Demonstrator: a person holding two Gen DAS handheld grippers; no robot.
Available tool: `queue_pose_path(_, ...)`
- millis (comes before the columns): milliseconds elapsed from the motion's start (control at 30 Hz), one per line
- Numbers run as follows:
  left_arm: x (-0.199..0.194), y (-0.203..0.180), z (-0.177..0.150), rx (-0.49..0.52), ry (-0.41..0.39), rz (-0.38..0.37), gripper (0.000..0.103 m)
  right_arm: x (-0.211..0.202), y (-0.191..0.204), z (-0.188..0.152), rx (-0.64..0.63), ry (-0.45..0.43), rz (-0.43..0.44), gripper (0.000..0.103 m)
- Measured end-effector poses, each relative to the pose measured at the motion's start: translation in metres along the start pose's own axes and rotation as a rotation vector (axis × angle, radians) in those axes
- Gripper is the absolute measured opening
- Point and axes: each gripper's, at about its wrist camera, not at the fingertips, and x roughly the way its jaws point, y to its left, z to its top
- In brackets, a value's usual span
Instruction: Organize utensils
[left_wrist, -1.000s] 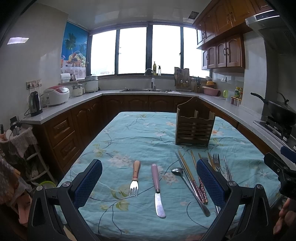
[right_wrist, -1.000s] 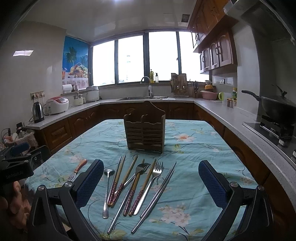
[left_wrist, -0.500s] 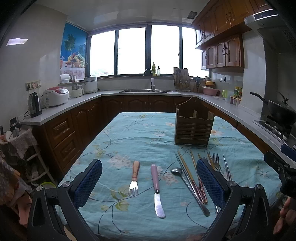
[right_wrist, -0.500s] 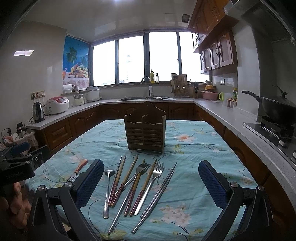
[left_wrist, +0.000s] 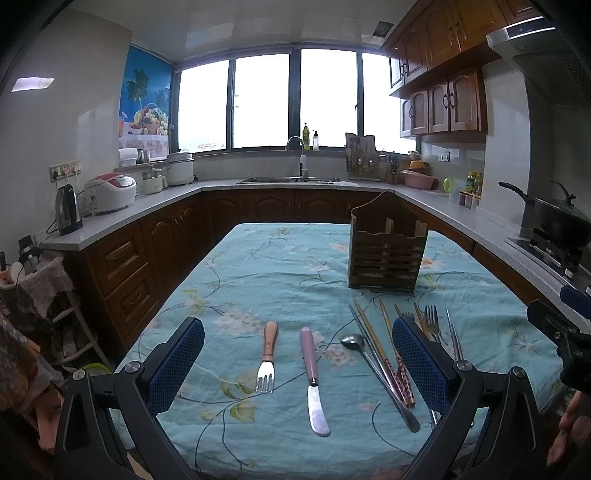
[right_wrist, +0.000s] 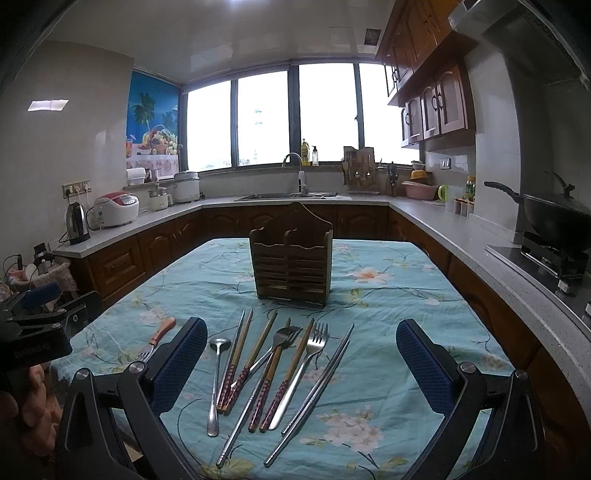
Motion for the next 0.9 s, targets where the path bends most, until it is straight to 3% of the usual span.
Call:
queue_pose_path(367,0.037,0.013,0.01,-0.04,0.109,-0.026,0.102,0.016,-0.006,0.003,0.019,0.045,-0.007,0.103)
queue_pose_path(767,0.099,0.005,0.029,-0.045,0.302,-0.092,0.102,0.061,-0.022,0.002,0.074,0.162,0.004,0.103)
queue_pose_path(900,0.119,0.002,0.032,-0.06,0.366,-0.129,0.095,0.078,-0.03,-0.002,0.1,0.205,-0.002,0.102)
